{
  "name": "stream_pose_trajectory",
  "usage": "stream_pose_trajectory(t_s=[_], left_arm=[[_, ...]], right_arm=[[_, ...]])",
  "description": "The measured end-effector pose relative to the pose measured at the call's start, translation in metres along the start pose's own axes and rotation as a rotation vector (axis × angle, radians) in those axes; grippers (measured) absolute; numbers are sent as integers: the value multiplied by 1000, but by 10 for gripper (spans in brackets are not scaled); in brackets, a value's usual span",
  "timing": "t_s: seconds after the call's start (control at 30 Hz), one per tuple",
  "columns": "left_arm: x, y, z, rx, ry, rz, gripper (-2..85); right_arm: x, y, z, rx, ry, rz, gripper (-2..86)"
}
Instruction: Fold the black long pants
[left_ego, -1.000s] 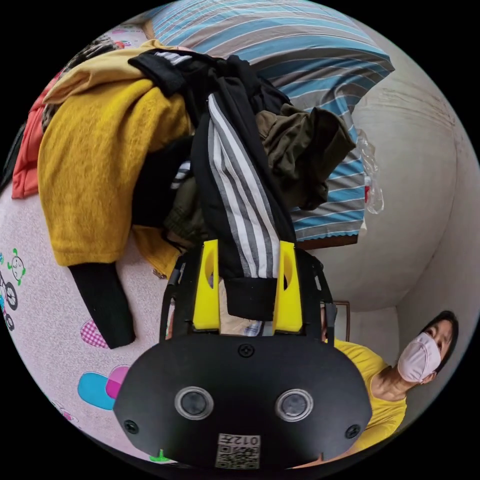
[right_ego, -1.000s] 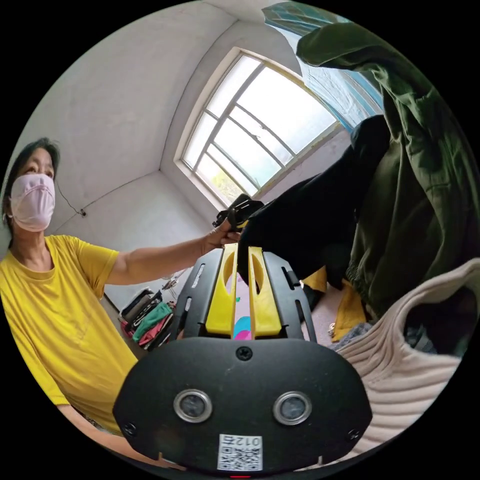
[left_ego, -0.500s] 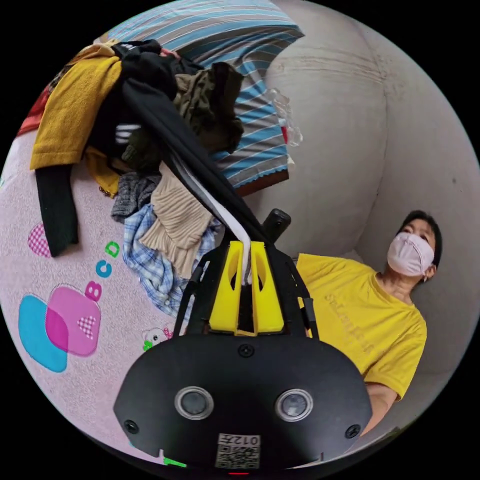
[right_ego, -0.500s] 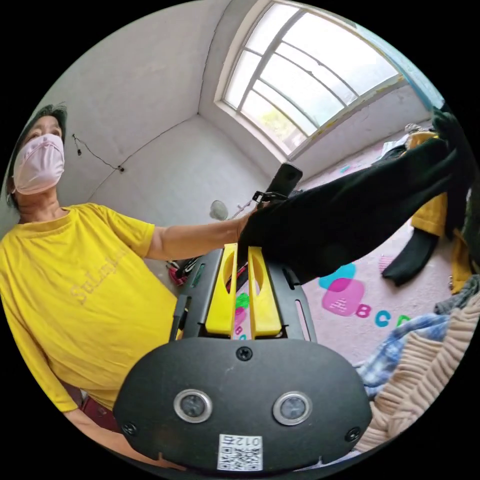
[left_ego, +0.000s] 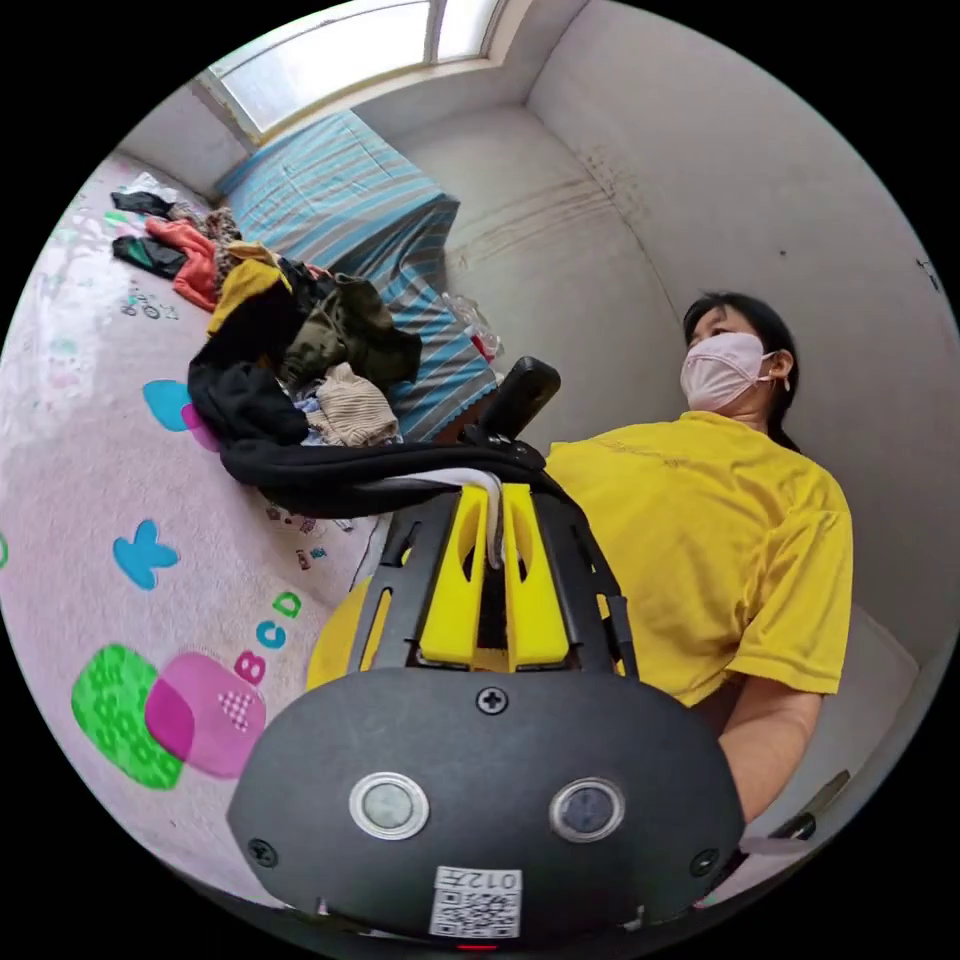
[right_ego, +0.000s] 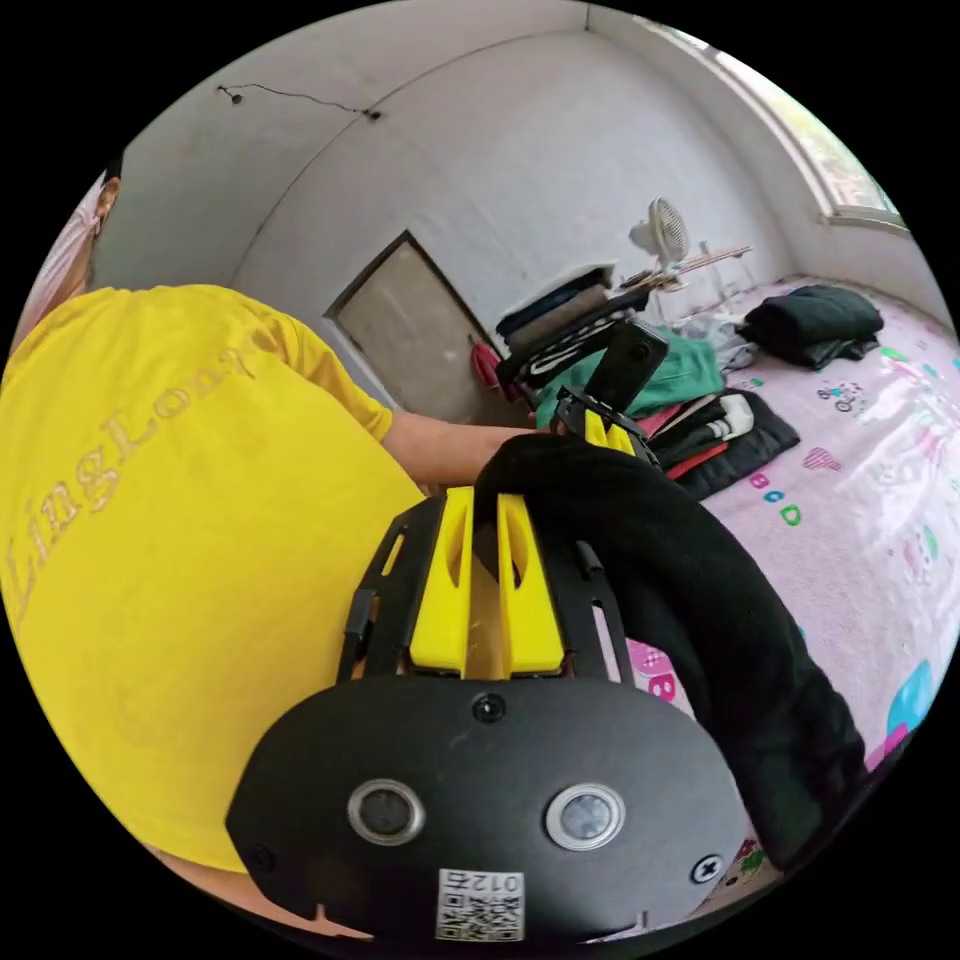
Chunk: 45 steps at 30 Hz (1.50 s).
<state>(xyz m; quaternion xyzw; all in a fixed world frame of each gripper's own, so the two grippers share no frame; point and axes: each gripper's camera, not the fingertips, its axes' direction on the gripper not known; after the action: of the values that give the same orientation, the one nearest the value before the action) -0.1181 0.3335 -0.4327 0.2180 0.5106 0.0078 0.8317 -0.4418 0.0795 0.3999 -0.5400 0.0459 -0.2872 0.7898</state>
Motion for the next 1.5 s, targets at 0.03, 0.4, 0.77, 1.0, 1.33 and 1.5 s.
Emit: stream_pose_trajectory(t_s=[0.03,0.4,0.77,1.0,1.33,1.5], left_arm=[[5,17,-13,59,-61,-30,17],[41,52,-13,-40,-1312,-493,15],[58,-36,79,-34,-1230,-259,2],[29,-57,134,-191,-1086,-231,2],[57,-48,68,84,-1031,-231,3],[38,20,0,245,-976,-492,6]], right_arm=[[9,-7,16,-38,-10,17,16],[167,136,-101,375,451,746,40],[286,366,-194,909,546,1359,152],[318,296,-149,843,729,1325,48],[266,-19,103,-212,1132,283,11],[299,-18,275,-505,1174,141,3]])
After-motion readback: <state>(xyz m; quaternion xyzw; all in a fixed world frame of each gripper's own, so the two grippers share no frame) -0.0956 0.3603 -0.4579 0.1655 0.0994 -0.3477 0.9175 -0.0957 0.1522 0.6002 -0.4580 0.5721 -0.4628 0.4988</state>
